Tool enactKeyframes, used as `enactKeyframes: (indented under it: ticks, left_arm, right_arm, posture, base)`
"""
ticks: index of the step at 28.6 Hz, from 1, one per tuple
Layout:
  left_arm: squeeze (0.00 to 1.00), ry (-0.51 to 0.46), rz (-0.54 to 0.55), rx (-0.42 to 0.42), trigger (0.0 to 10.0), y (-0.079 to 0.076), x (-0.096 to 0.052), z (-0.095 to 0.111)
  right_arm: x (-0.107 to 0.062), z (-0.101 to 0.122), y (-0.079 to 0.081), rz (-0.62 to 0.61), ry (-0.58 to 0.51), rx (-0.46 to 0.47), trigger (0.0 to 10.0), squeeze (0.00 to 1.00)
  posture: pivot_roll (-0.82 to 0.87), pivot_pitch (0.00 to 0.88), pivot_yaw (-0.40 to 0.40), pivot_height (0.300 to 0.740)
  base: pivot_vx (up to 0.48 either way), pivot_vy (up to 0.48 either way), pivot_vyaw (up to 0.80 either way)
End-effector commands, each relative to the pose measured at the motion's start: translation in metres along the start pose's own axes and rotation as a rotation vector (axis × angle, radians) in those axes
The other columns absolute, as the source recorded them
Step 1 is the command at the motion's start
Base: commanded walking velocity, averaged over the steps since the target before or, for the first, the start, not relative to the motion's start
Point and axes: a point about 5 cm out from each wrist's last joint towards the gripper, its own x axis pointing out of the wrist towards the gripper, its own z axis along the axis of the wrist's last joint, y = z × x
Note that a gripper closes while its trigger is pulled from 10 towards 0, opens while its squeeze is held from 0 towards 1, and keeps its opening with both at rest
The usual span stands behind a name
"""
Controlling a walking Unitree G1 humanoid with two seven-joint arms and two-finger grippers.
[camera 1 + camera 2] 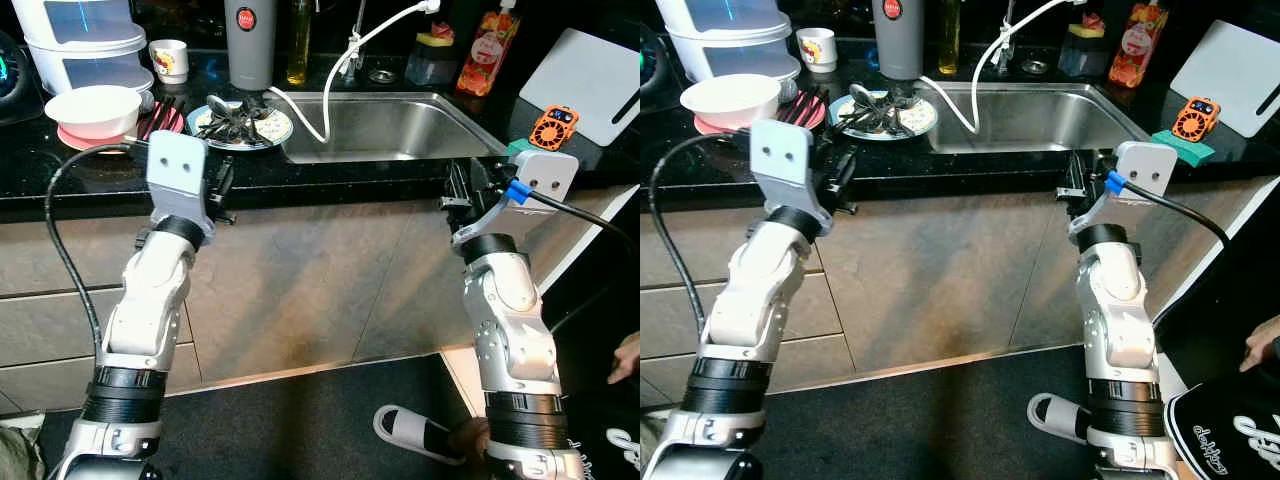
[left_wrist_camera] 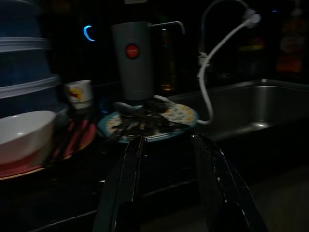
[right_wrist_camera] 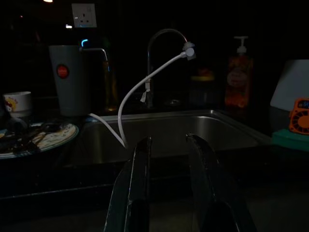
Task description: Kitchen organization
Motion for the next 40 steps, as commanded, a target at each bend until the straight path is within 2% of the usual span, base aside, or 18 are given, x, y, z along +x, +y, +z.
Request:
enactKeyframes:
  ticks: [1,10,40]
  left_arm:
    - [0.00,-0.006,0.011,0.015,10.0,0.0026,0.0013,0.0010]
    - [0.00,-0.027,0.013,0.034,10.0,0.0007,0.0022,0.0029]
    - [0.00,-0.031,0.020,0.041,10.0,-0.0003,0.0027,0.0028]
  right_arm:
    - [-0.0028,-0.0014,-0.0048,-0.012,0.001,-0.012,10.0,0.00]
    - [-0.0014,-0.0007,-0.0039,-0.011,-0.005,-0.011,10.0,0.00]
    - [-0.0028,-0.0027,-0.0037,-0.010,0.004,-0.013,10.0,0.00]
  posture:
    - [0.06,0.000,-0.049,0.740]
    - [0.06,0.000,-0.049,0.740]
    - [0.06,0.000,-0.052,0.740]
  base:
    - [0.000,0.000,0.00]
    - [0.317,0.000,0.00]
    - [0.465,0.000,0.00]
